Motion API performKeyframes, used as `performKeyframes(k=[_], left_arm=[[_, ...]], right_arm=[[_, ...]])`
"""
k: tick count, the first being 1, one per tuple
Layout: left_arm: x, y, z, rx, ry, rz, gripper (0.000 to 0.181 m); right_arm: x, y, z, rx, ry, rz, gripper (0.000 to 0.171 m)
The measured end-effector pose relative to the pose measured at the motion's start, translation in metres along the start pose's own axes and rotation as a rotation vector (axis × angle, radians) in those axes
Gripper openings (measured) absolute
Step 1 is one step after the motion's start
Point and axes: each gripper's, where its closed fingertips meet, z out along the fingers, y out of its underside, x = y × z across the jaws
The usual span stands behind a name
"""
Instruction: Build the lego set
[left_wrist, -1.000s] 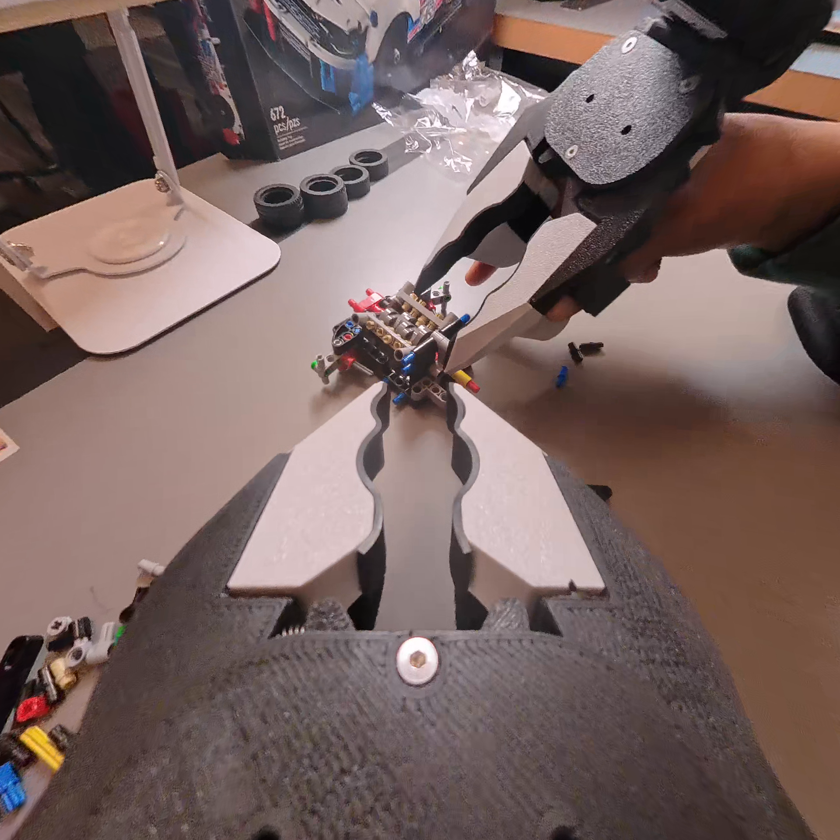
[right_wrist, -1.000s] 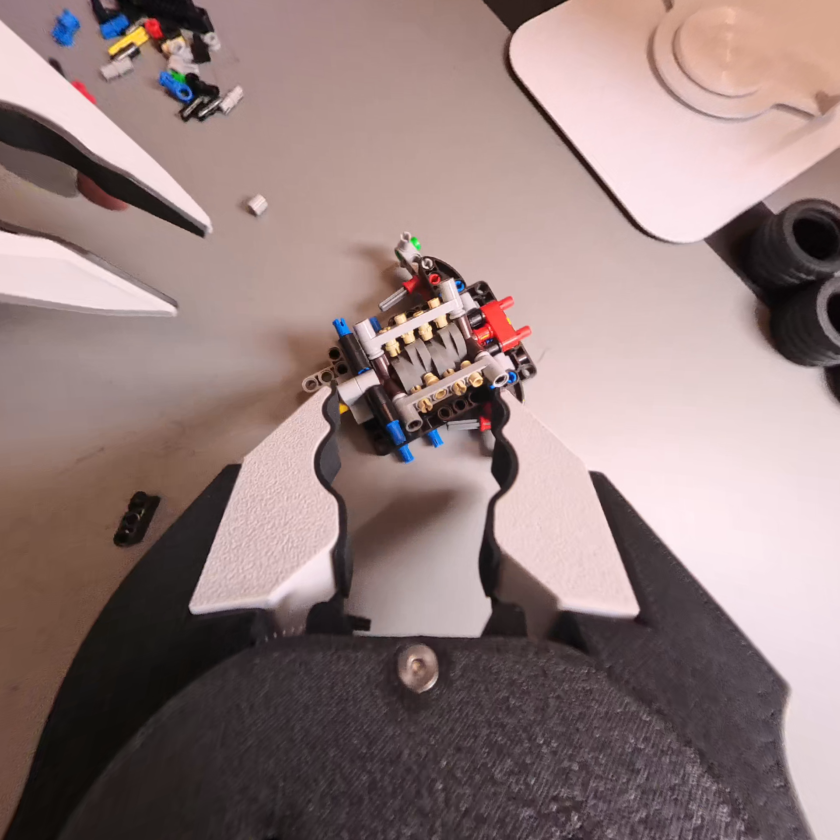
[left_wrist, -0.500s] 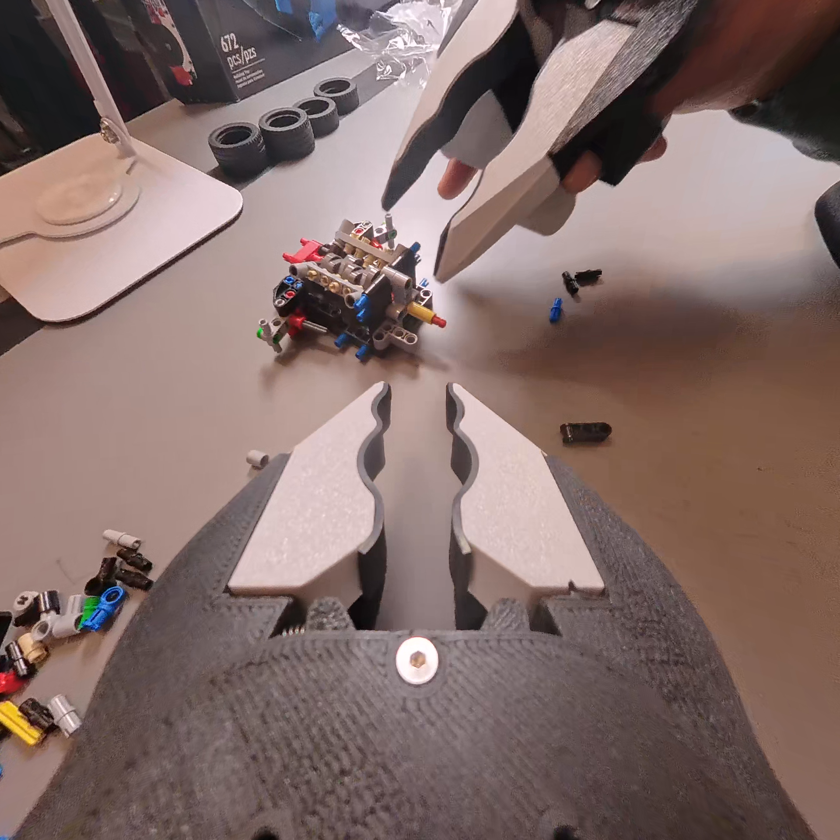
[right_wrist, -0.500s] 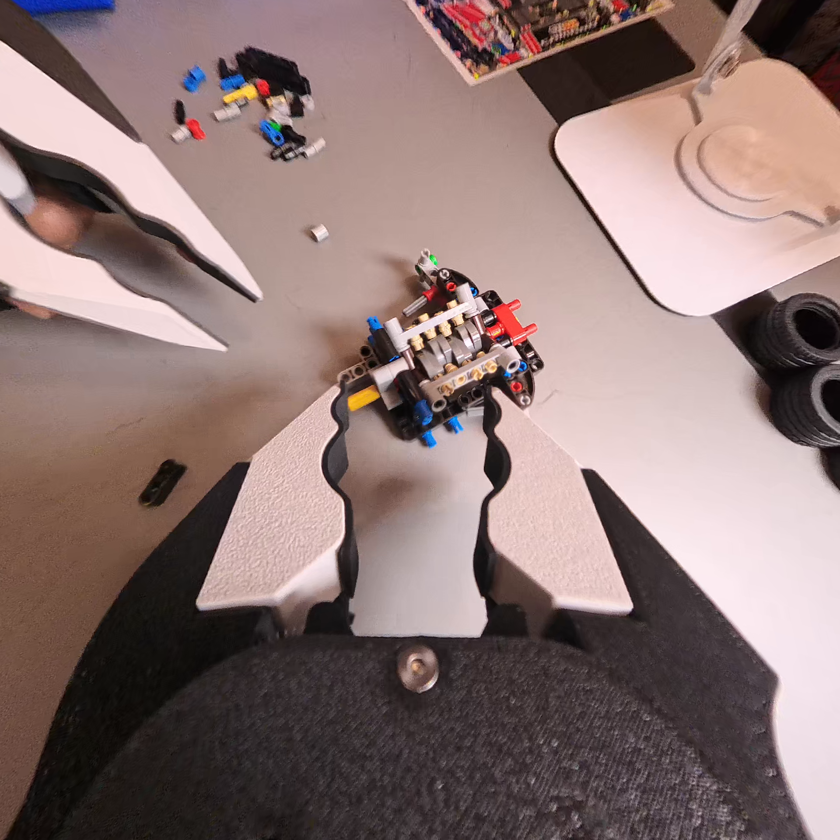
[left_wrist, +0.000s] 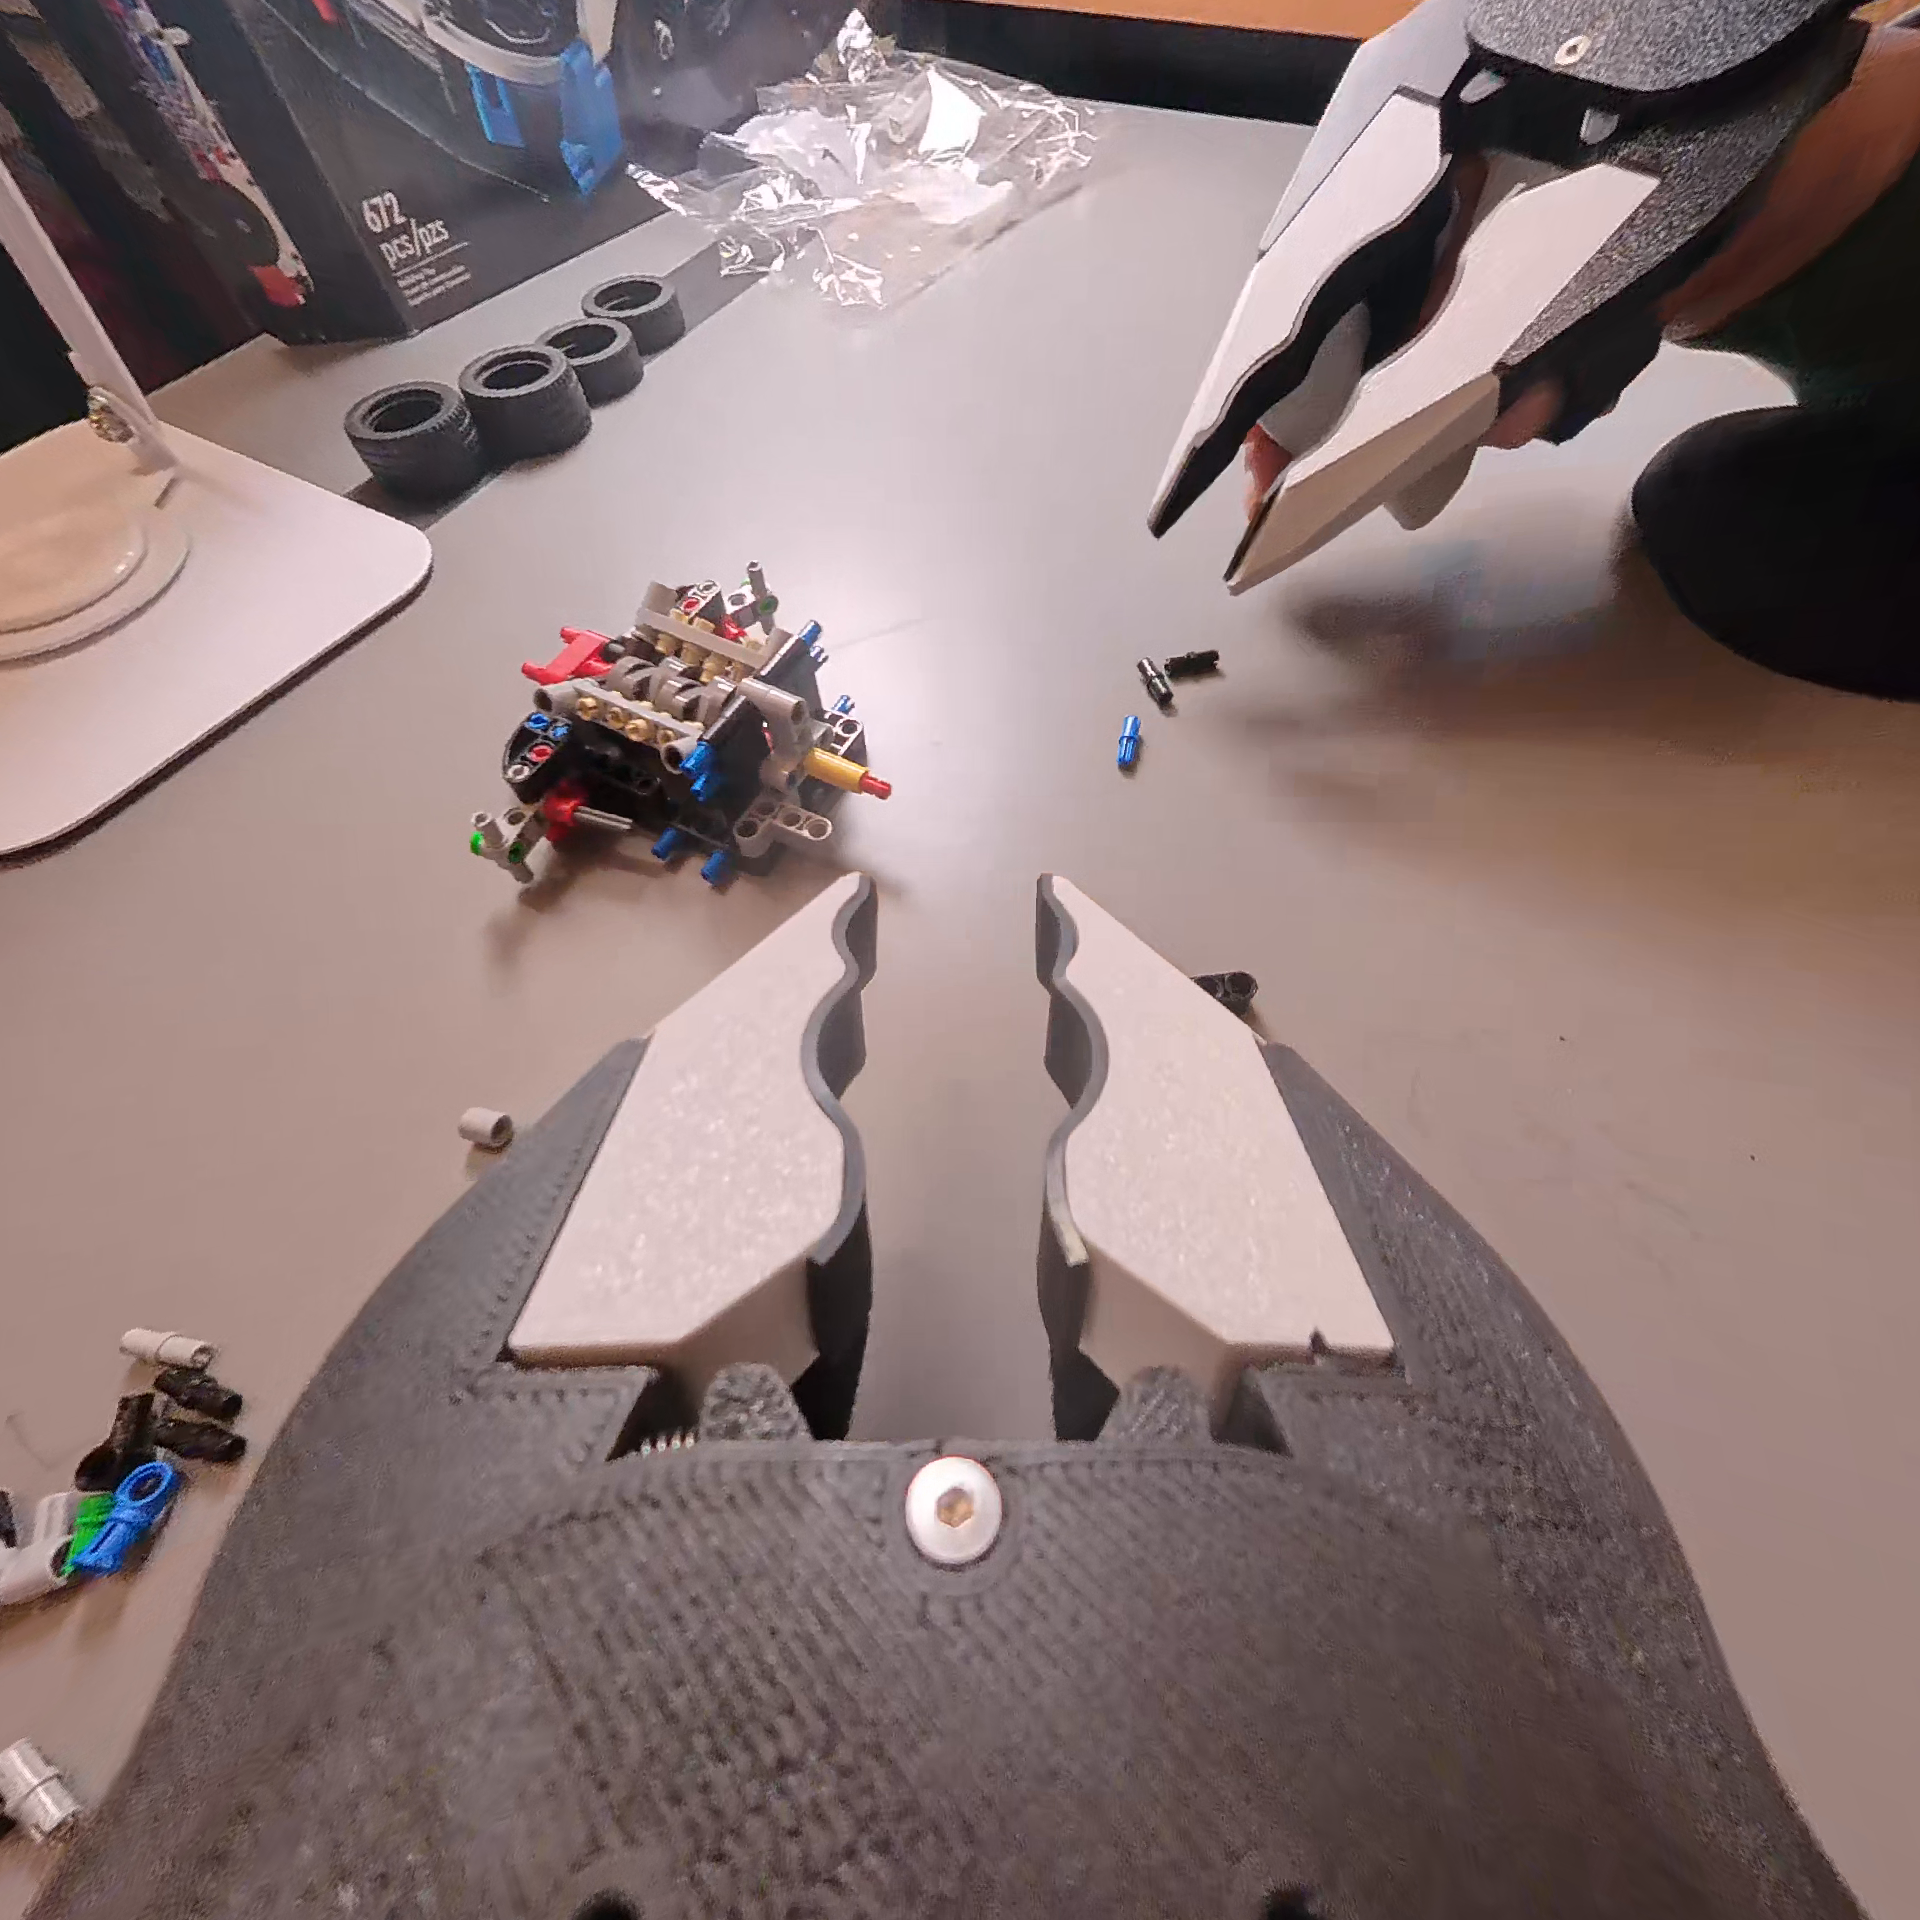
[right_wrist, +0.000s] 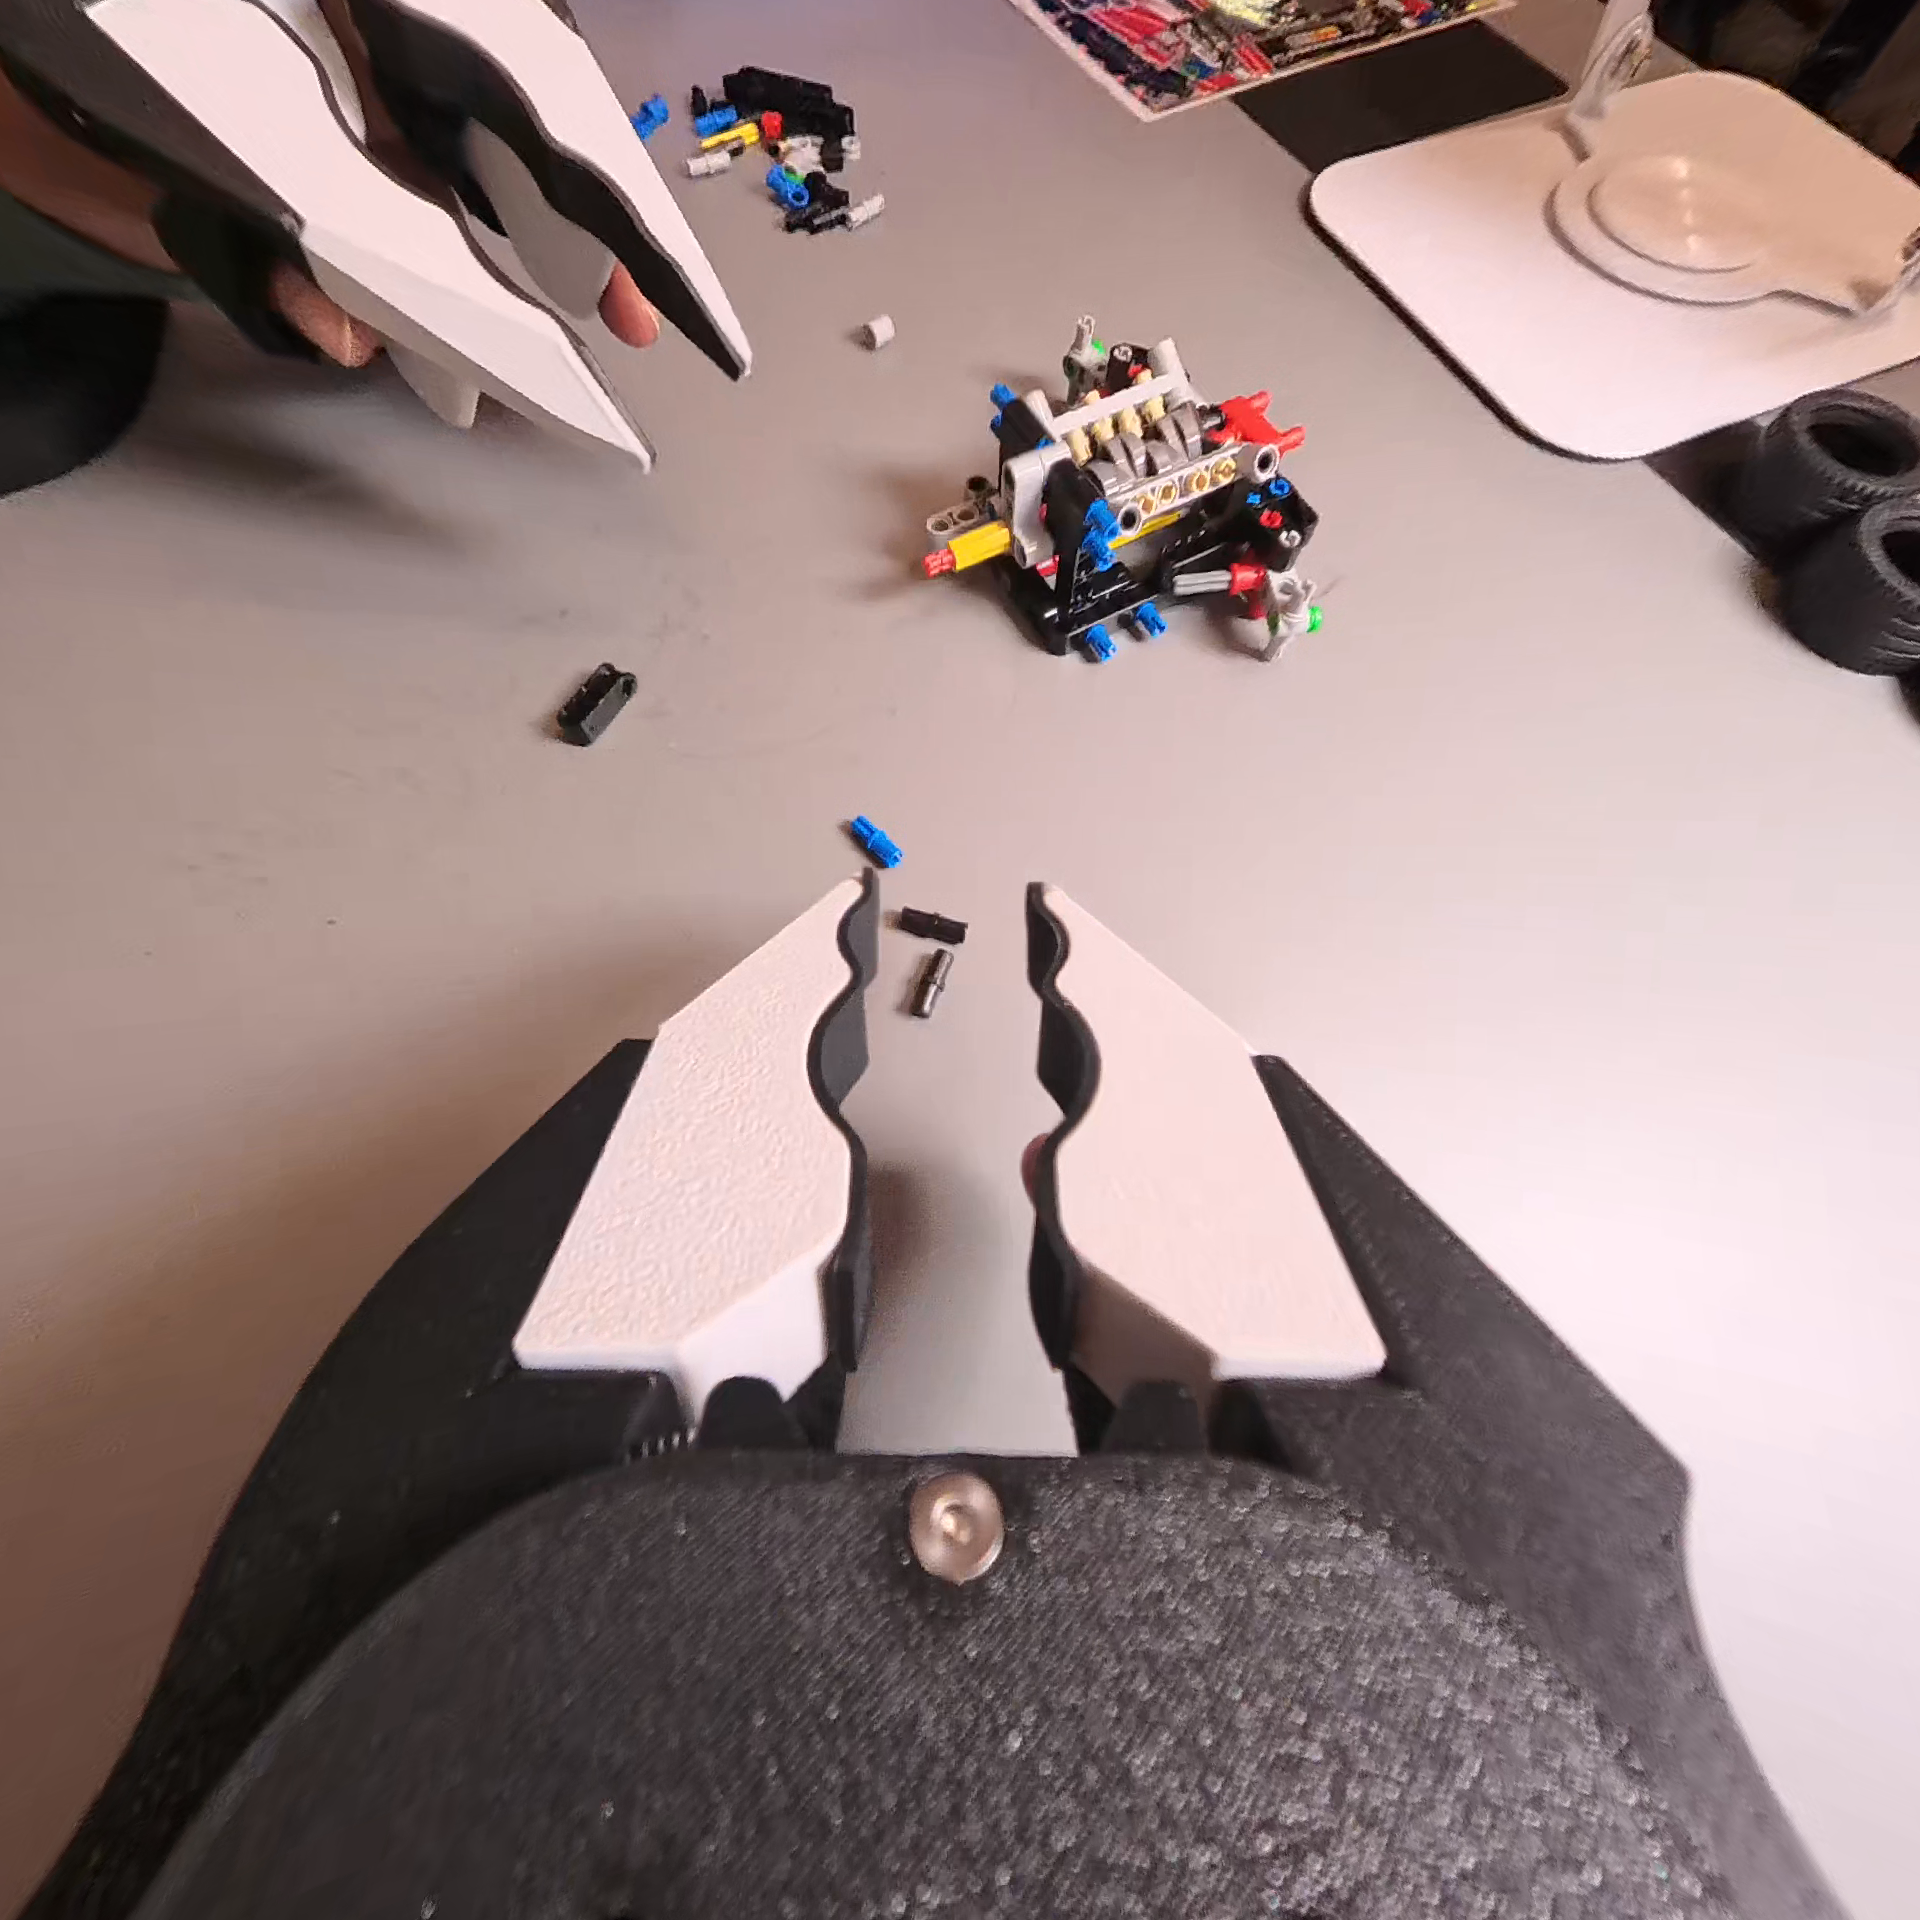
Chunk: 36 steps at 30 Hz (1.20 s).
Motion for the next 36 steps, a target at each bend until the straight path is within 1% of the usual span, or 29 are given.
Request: performKeyframes(k=[2, 6, 13, 15, 19, 25, 33, 36], left_arm=[[0.002, 0.002, 0.002, -0.005, 0.010, 0.005, 0.030], [0.001, 0.004, 0.003, -0.007, 0.021, 0.002, 0.031], [-0.005, 0.008, 0.003, -0.013, 0.018, -0.004, 0.030], [-0.005, 0.008, 0.003, -0.010, 0.018, -0.003, 0.030], [-0.005, 0.007, 0.002, -0.008, 0.017, 0.003, 0.030], [-0.005, 0.008, 0.002, -0.012, 0.021, 0.001, 0.030], [-0.004, 0.008, 0.003, -0.016, 0.025, 0.006, 0.029], [-0.004, 0.009, 0.003, -0.019, 0.026, 0.006, 0.029]], right_arm=[[0.002, 0.003, 0.005, -0.005, 0.008, -0.021, 0.024], [0.006, 0.008, 0.011, -0.008, 0.025, -0.044, 0.024], [0.001, 0.021, 0.009, -0.072, -0.004, -0.038, 0.033], [-0.005, 0.026, 0.008, -0.107, -0.036, -0.035, 0.033], [-0.009, 0.031, 0.007, -0.160, -0.037, -0.056, 0.033], [-0.007, 0.036, 0.011, -0.230, 0.023, -0.104, 0.027], [-0.008, 0.034, 0.015, -0.241, 0.039, -0.114, 0.019], [-0.009, 0.033, 0.017, -0.243, 0.045, -0.131, 0.013]])
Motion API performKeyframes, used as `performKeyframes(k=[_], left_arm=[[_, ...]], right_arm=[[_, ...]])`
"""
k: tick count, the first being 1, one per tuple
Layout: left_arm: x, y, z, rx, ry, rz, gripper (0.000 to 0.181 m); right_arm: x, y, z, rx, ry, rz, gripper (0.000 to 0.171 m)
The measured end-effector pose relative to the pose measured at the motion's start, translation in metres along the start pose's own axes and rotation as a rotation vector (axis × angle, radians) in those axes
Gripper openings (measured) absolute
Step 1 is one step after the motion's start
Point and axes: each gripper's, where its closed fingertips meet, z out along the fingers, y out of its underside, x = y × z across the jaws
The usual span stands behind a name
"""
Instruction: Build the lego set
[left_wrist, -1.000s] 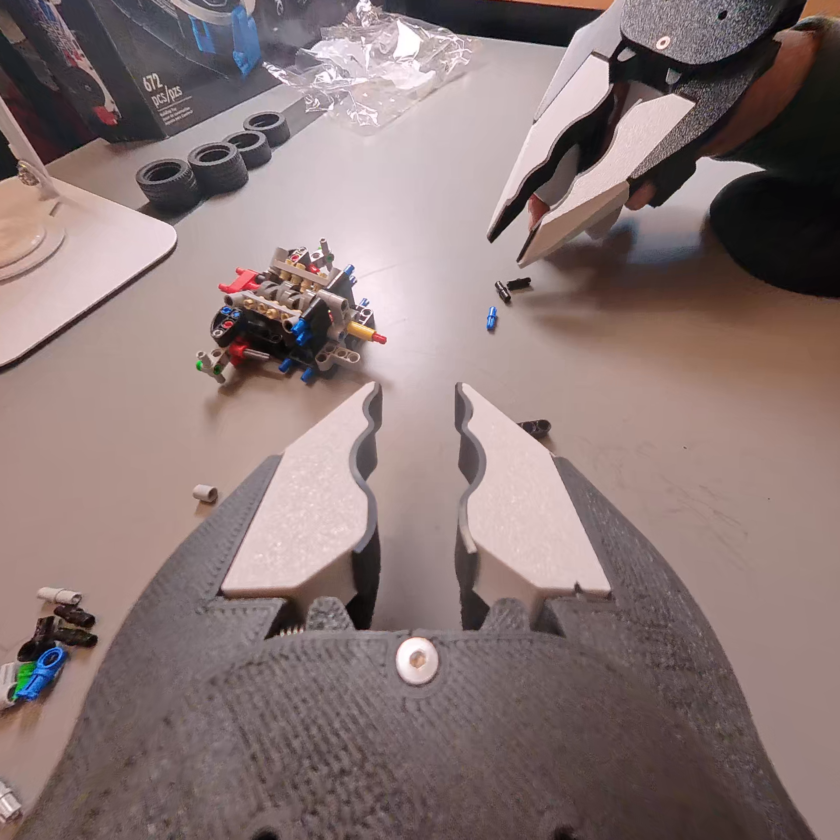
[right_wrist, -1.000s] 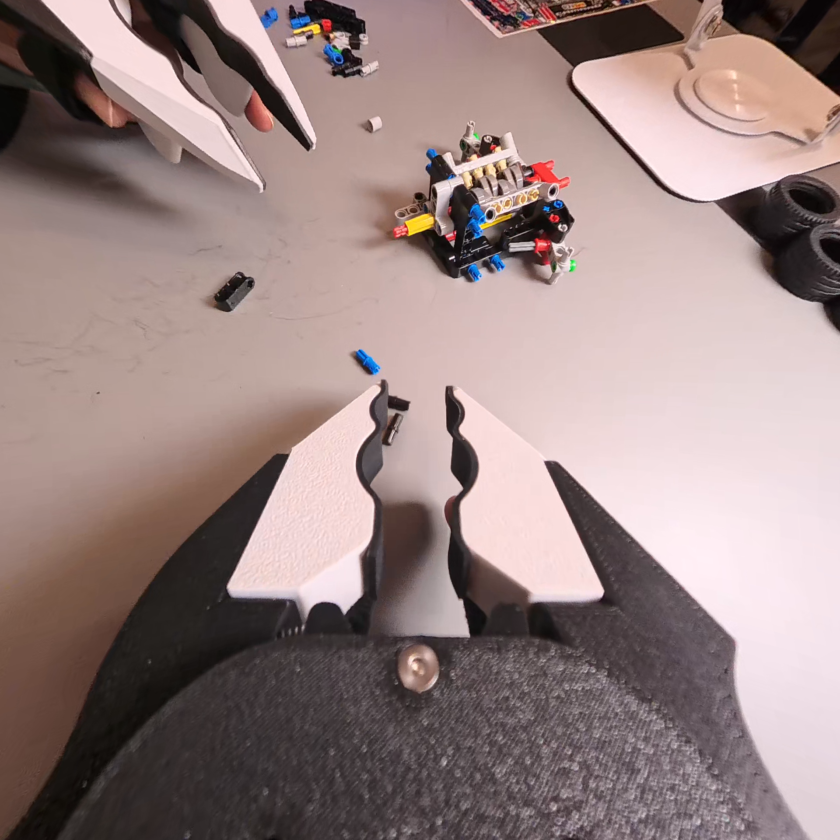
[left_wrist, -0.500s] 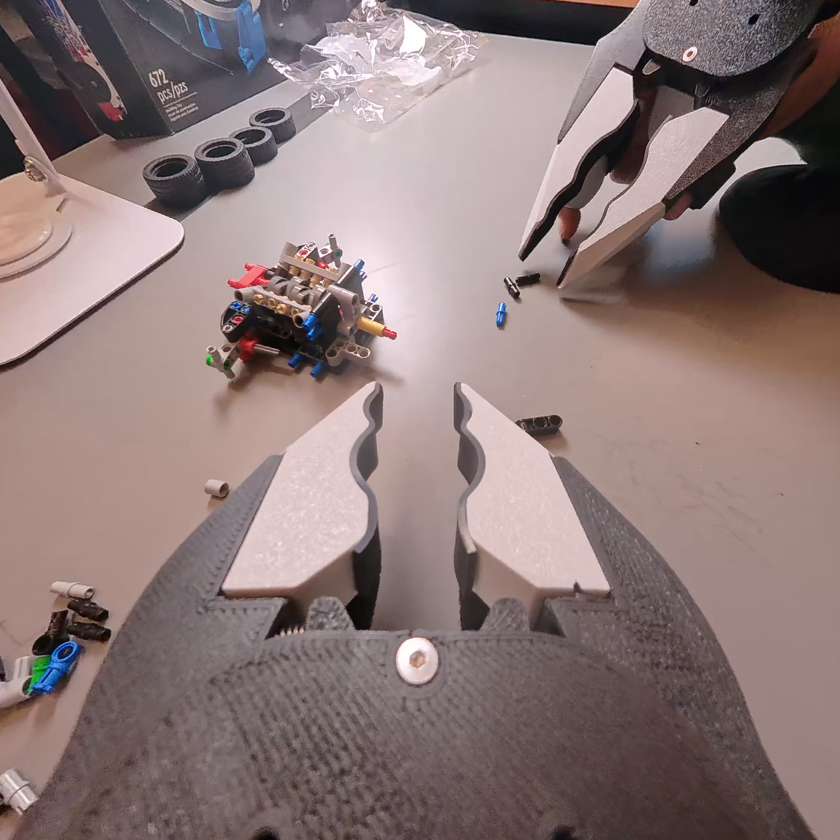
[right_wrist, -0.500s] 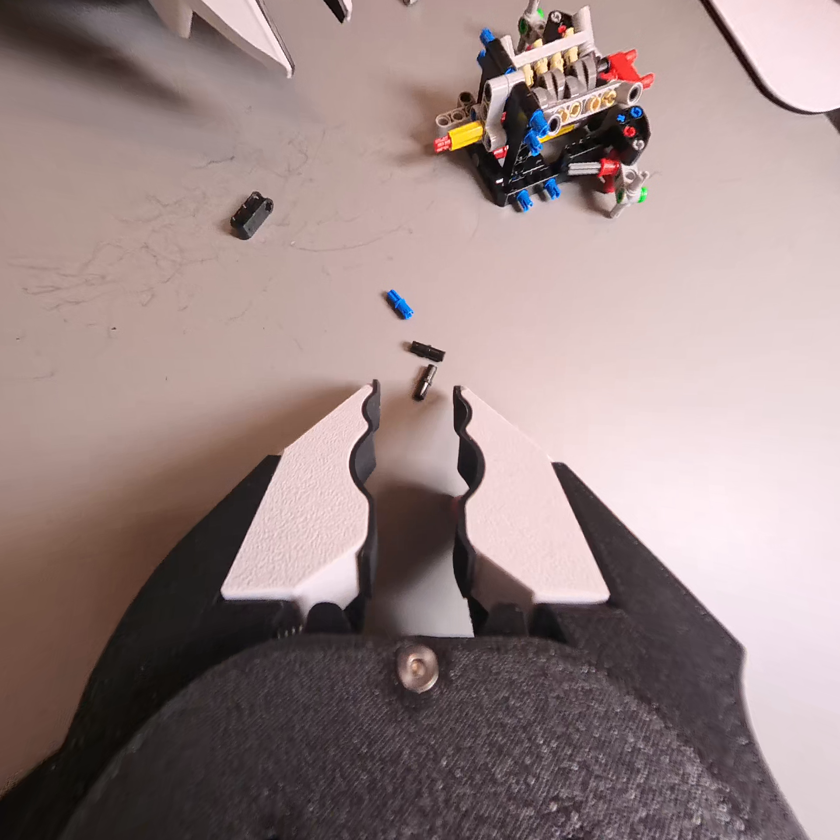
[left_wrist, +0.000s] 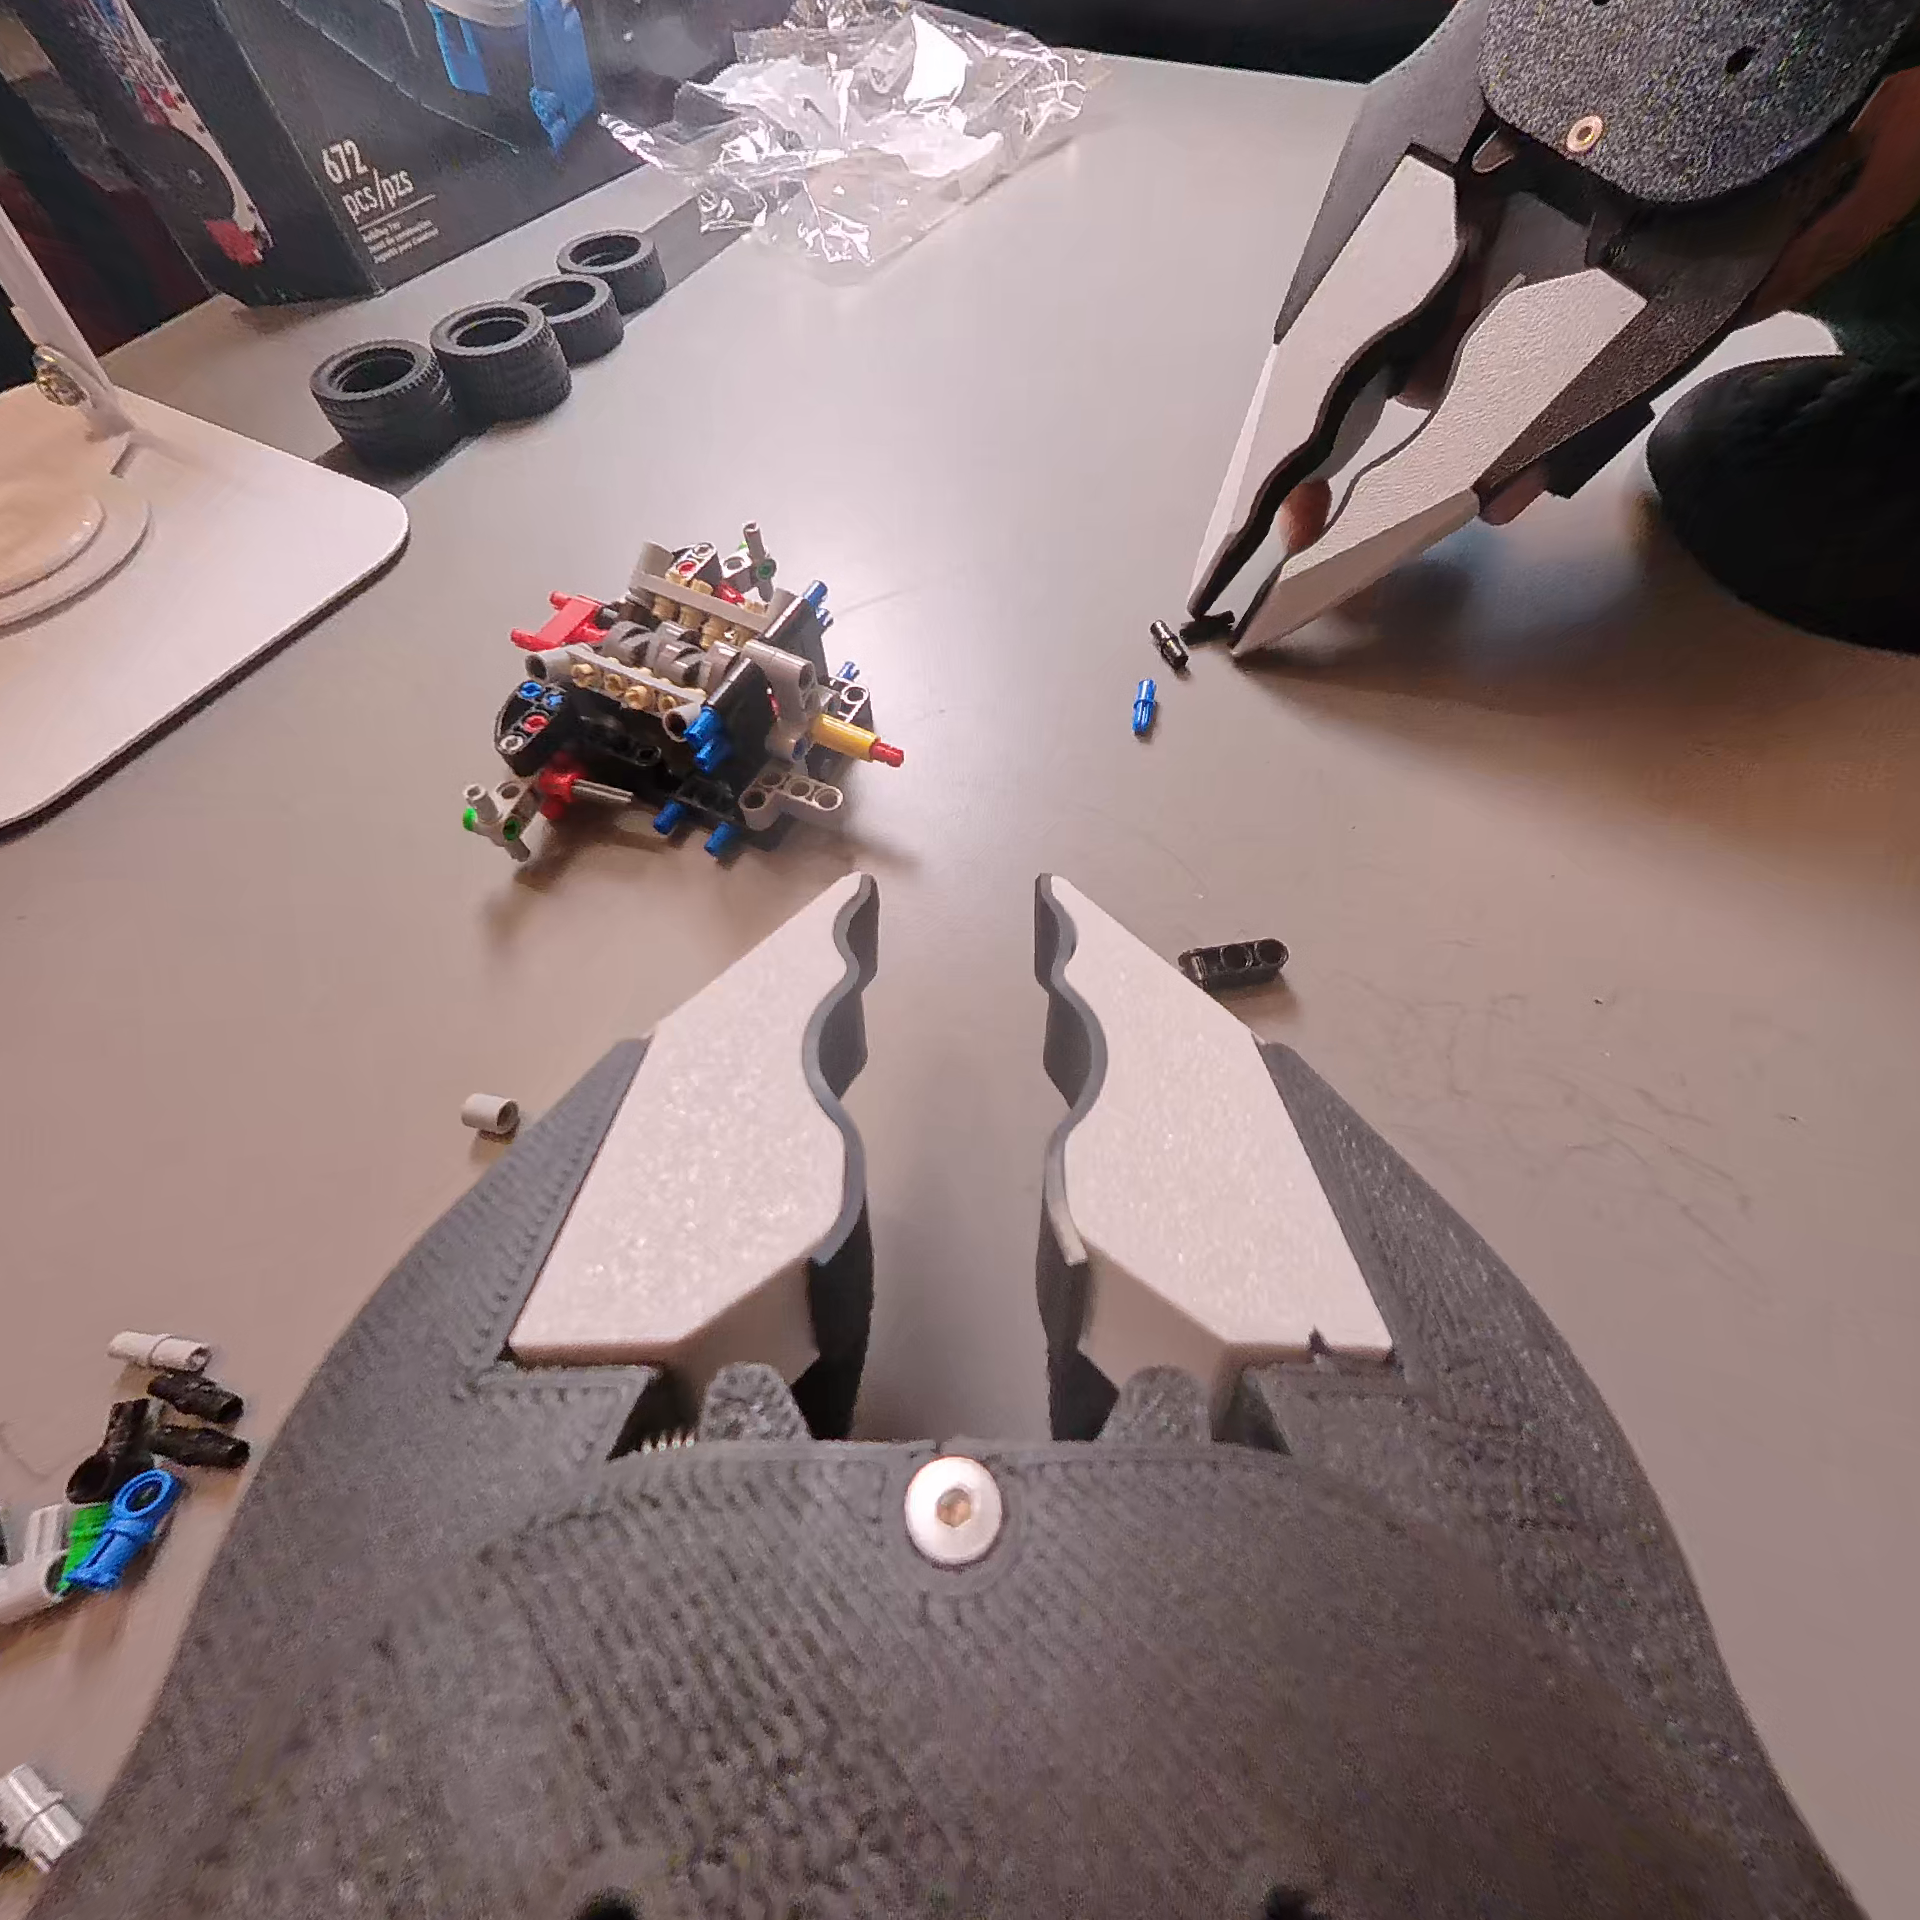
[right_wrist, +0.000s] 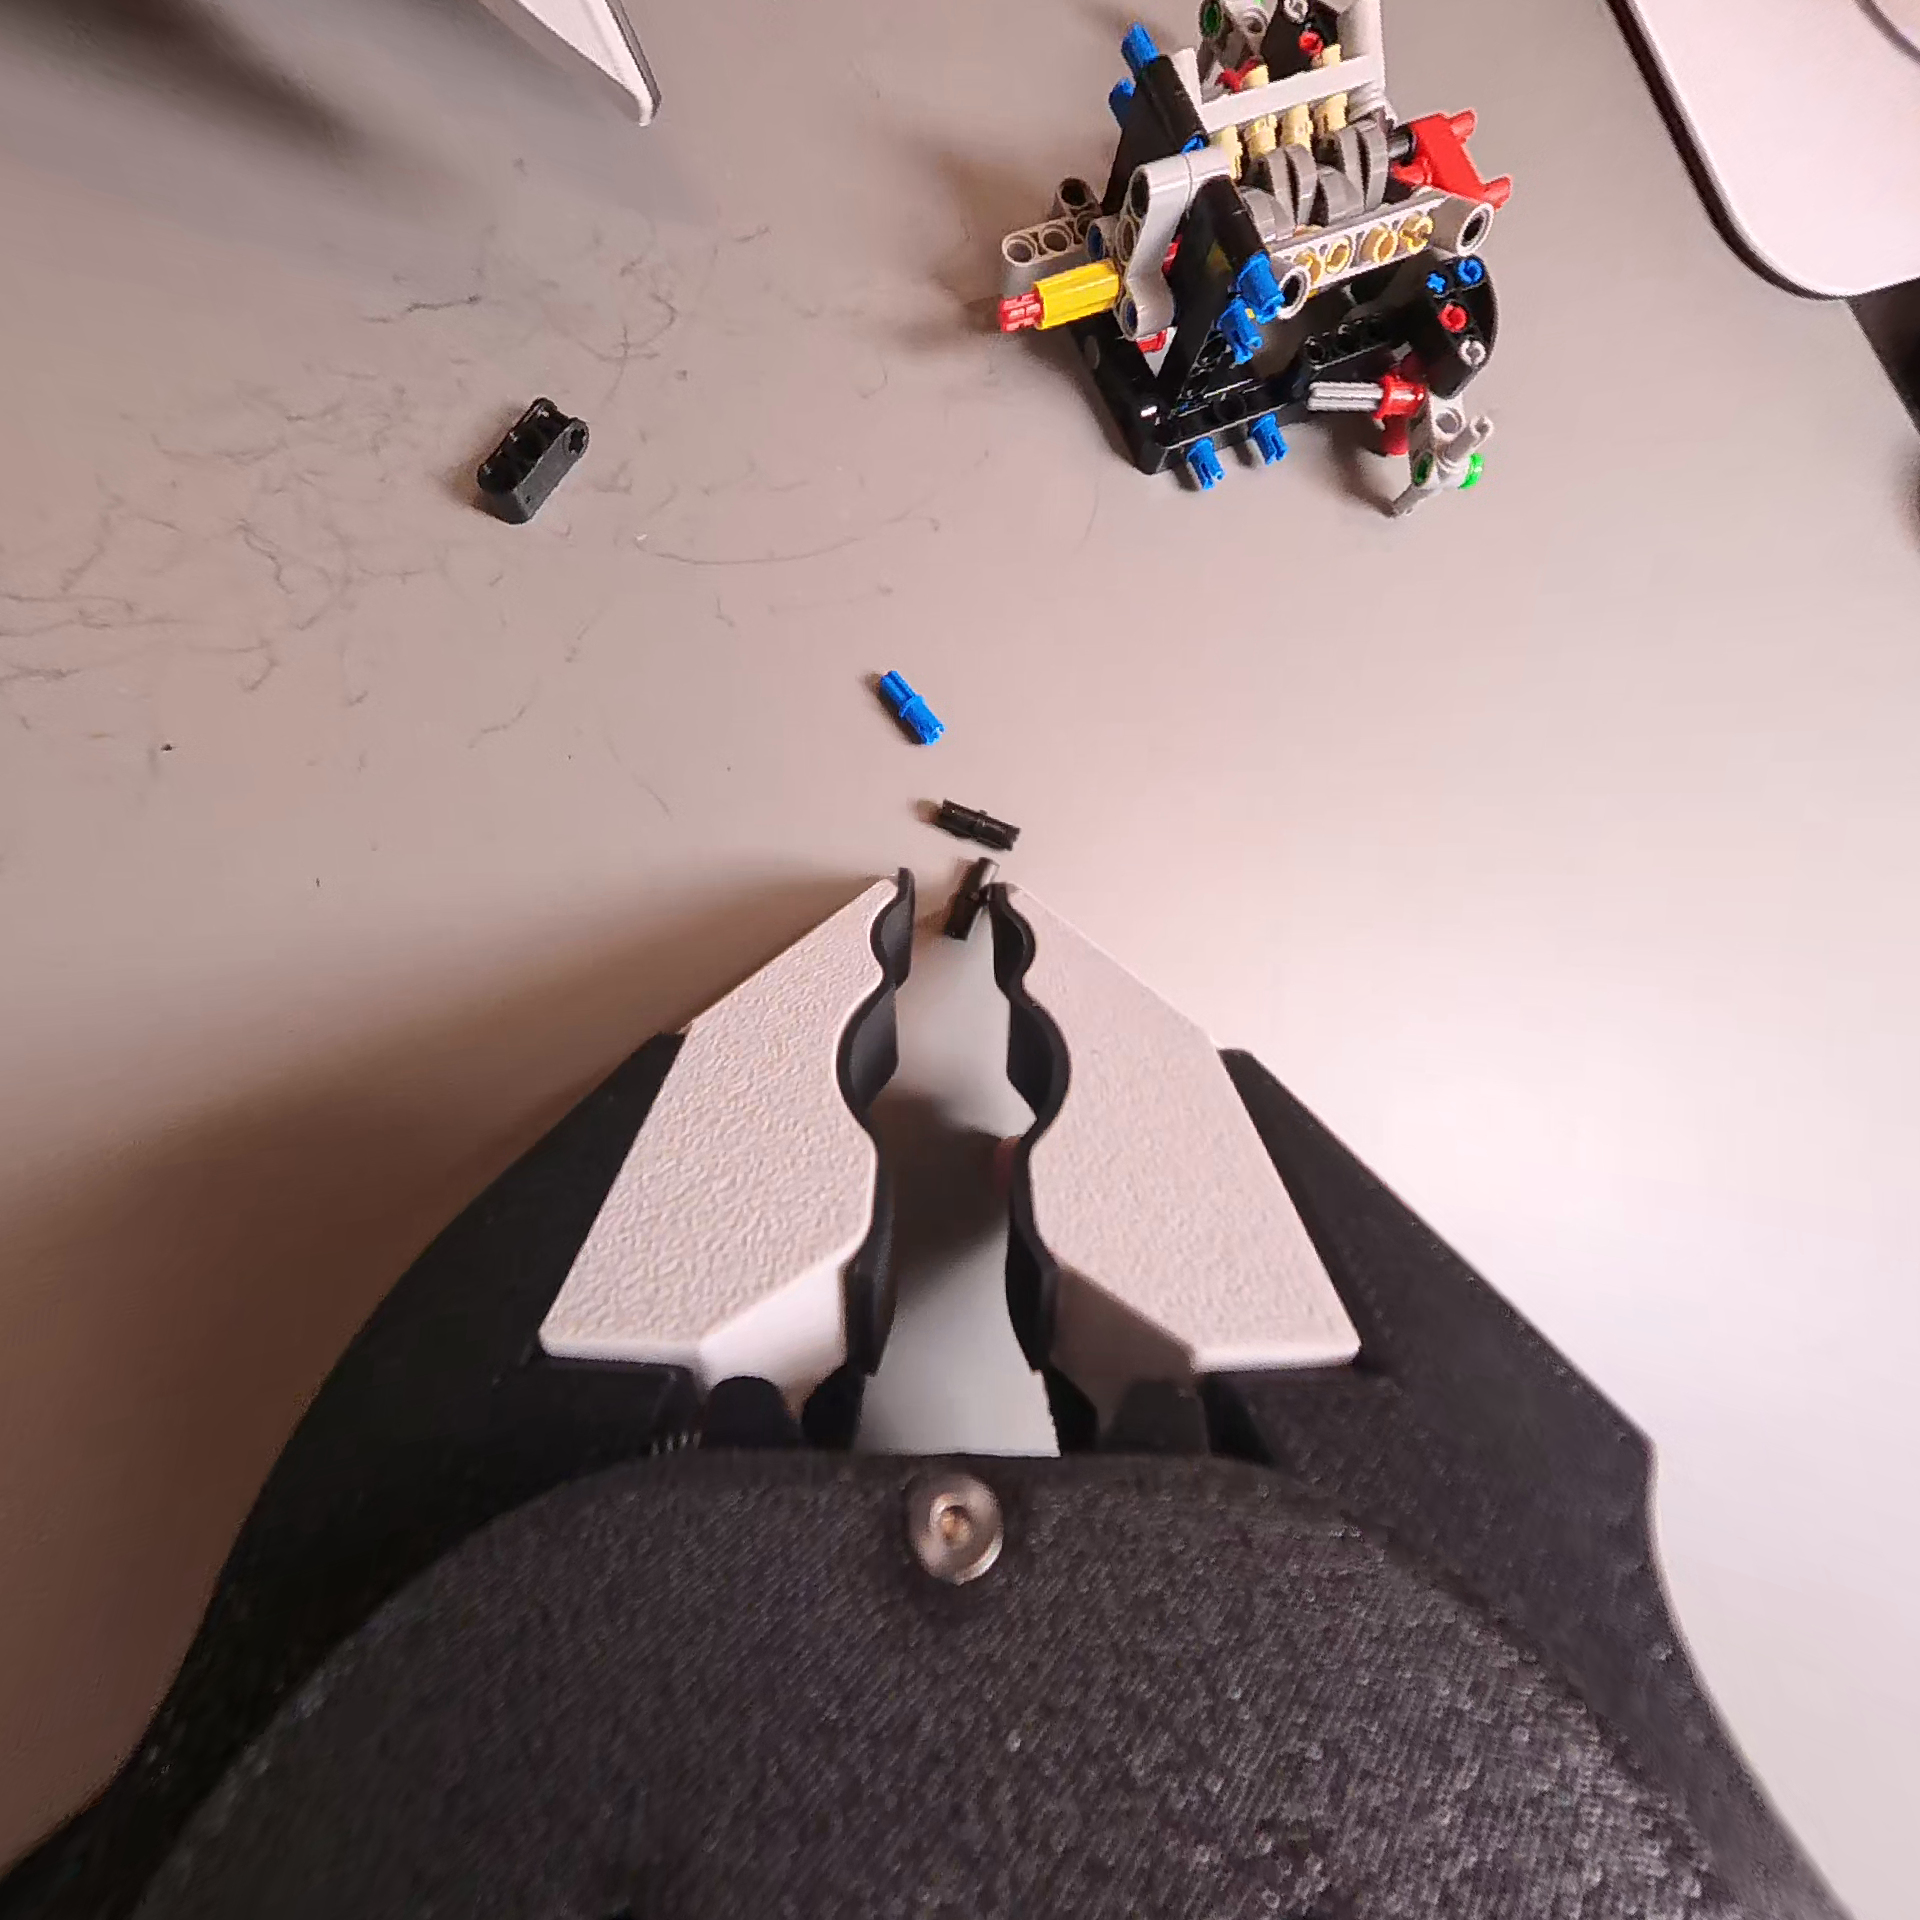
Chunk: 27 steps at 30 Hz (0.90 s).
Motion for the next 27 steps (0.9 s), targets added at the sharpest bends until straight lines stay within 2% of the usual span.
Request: performKeyframes(k=[4, 10, 17, 21, 27], left_arm=[[0.000, 0.001, 0.001, -0.003, 0.000, 0.002, 0.028], [0.000, 0.000, 0.000, -0.003, -0.004, 0.006, 0.028], [-0.001, 0.000, -0.001, 0.000, -0.007, 0.009, 0.027], [-0.002, 0.000, -0.001, 0.000, -0.007, 0.008, 0.027], [-0.004, 0.000, -0.002, -0.001, -0.013, 0.007, 0.027]], right_arm=[[0.000, -0.003, 0.003, -0.008, 0.018, -0.029, 0.004], [-0.002, -0.007, 0.002, 0.029, 0.003, -0.006, 0.004], [0.006, -0.022, -0.010, 0.154, 0.010, 0.053, 0.004], [0.013, -0.026, -0.017, 0.202, 0.028, 0.077, 0.007], [0.017, -0.017, -0.015, 0.176, 0.022, 0.105, 0.014]])
